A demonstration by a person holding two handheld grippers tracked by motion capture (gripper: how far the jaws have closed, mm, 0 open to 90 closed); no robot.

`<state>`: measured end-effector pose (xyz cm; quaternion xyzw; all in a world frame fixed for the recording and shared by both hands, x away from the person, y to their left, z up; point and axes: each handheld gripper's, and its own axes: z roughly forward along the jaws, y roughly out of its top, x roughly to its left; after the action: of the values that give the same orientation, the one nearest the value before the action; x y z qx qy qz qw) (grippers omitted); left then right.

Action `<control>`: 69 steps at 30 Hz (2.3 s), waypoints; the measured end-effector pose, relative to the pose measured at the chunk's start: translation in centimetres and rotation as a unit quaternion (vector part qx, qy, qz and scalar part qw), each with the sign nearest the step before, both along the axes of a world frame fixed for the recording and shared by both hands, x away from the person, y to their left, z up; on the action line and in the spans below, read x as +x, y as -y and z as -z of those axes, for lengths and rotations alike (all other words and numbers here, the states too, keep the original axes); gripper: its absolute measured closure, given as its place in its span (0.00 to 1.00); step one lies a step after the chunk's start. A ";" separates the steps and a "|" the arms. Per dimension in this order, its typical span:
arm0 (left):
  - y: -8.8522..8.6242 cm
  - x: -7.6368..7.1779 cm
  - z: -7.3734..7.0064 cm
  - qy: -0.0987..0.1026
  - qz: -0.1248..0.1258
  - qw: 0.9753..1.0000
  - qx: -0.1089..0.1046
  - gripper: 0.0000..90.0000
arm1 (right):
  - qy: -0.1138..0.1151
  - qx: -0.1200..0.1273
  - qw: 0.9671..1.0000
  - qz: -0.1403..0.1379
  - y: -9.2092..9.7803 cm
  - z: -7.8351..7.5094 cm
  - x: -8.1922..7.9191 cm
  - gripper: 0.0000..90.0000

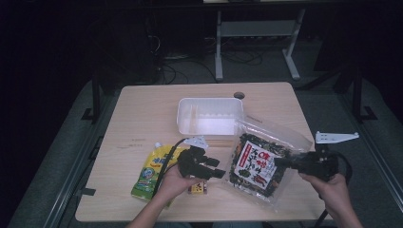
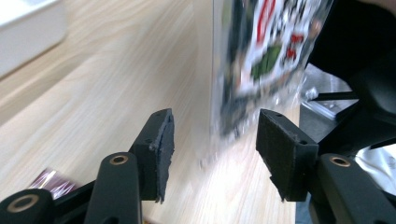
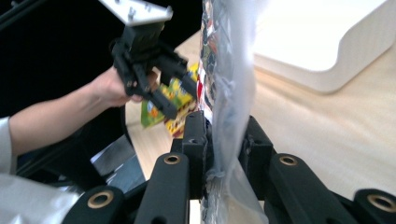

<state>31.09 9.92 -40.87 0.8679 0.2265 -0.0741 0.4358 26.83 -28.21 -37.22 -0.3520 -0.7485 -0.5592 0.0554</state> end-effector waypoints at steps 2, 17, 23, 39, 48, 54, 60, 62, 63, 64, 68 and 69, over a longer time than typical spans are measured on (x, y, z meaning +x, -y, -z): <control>-0.5 -0.3 -0.2 0.008 -0.003 1.000 0.004 0.48 | 0.020 -0.009 1.000 0.010 -0.2 -1.0 0.0 0.83; -5.6 -2.5 -0.4 0.043 -0.043 0.998 0.026 0.40 | 0.124 -0.084 0.987 0.061 -4.5 -5.9 3.1 0.83; -7.9 -3.2 0.0 0.046 -0.067 0.996 0.023 0.37 | 0.155 -0.106 0.980 0.065 -6.6 -7.2 4.7 0.83; -11.6 -4.2 0.4 0.054 -0.105 0.993 0.029 0.34 | 0.181 -0.128 0.973 0.069 -11.4 -8.4 9.8 0.83; -12.7 -4.2 0.7 0.052 -0.116 0.992 0.023 0.34 | 0.199 -0.139 0.967 0.080 -13.1 -8.6 11.9 0.83; -12.9 -4.1 1.0 0.049 -0.117 0.992 0.023 0.34 | 0.202 -0.134 0.966 0.090 -13.7 -8.3 14.0 0.83; -12.9 -4.1 1.1 0.046 -0.118 0.992 0.024 0.33 | 0.200 -0.138 0.966 0.092 -13.9 -7.3 15.1 0.83; -13.0 -4.1 1.1 0.046 -0.117 0.992 0.022 0.33 | 0.200 -0.138 0.966 0.091 -14.0 -7.0 15.5 0.83; -13.0 -4.1 1.1 0.046 -0.116 0.992 0.022 0.33 | 0.200 -0.137 0.966 0.091 -14.1 -6.8 15.6 0.83; -13.0 -4.1 1.1 0.046 -0.116 0.992 0.022 0.33 | 0.199 -0.137 0.966 0.090 -14.1 -6.6 15.8 0.83; -13.0 -4.1 1.1 0.046 -0.116 0.992 0.022 0.33 | 0.202 -0.142 0.965 0.091 -14.4 -6.0 16.3 0.83; -13.0 -4.1 1.1 0.046 -0.116 0.992 0.022 0.33 | 0.202 -0.143 0.965 0.091 -14.5 -5.8 16.5 0.83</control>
<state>27.02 22.97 -42.00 0.8474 0.3071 0.0221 0.4325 43.34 -13.73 -31.42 -0.3024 -0.7812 -0.5087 -0.1988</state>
